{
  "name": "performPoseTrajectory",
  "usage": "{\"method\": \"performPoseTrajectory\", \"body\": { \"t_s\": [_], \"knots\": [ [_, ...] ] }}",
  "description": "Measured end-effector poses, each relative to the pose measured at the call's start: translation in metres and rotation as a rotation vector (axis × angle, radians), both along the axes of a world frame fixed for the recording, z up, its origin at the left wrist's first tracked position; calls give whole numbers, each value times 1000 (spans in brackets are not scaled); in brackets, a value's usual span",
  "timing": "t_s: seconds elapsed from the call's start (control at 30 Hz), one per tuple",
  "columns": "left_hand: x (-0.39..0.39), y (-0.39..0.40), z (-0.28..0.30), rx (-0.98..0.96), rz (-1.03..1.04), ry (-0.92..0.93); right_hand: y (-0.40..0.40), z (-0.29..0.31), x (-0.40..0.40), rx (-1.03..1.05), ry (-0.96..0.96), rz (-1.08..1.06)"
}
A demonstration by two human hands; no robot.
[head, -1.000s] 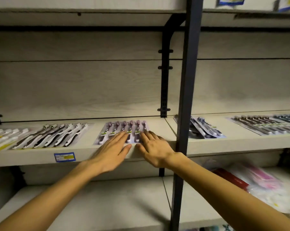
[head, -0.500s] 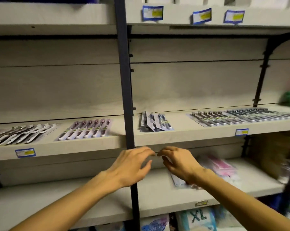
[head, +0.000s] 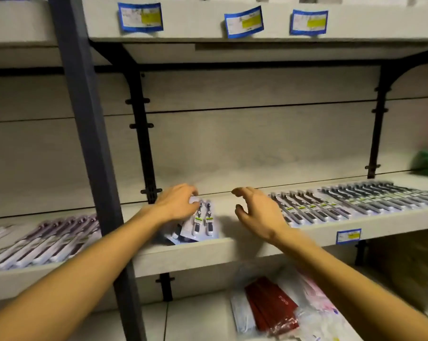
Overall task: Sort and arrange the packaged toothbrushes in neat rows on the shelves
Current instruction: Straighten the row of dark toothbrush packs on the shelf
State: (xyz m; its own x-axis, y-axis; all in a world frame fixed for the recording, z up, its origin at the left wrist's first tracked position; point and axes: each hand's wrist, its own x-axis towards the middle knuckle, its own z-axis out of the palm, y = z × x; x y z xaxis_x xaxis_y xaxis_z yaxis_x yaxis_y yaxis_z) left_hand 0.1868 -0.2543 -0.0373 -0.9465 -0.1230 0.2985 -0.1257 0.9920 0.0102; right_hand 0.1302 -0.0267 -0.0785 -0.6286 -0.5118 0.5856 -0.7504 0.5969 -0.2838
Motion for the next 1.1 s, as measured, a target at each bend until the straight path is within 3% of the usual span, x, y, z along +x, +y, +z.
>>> {"method": "performPoseTrajectory", "body": {
  "t_s": [0.17,0.33,0.57,0.73,0.9,1.1],
  "knots": [
    [-37,-23,-12,44,23,-132,-3,16,-50,81,-166,48],
    [-53,-32,-29,44,-51,-67,-16,20,-82,222,-241,113],
    [-69,-39,-44,85,1,-90,-62,11,-121,362,-218,199],
    [-91,-31,-43,-17,84,-124,-90,2,-150,448,-157,238],
    [-115,-29,-44,-5,115,-145,-94,-5,-182,421,-118,285],
    [-123,-49,-40,131,-4,-68,-82,11,-198,512,-256,359]
  ]
}}
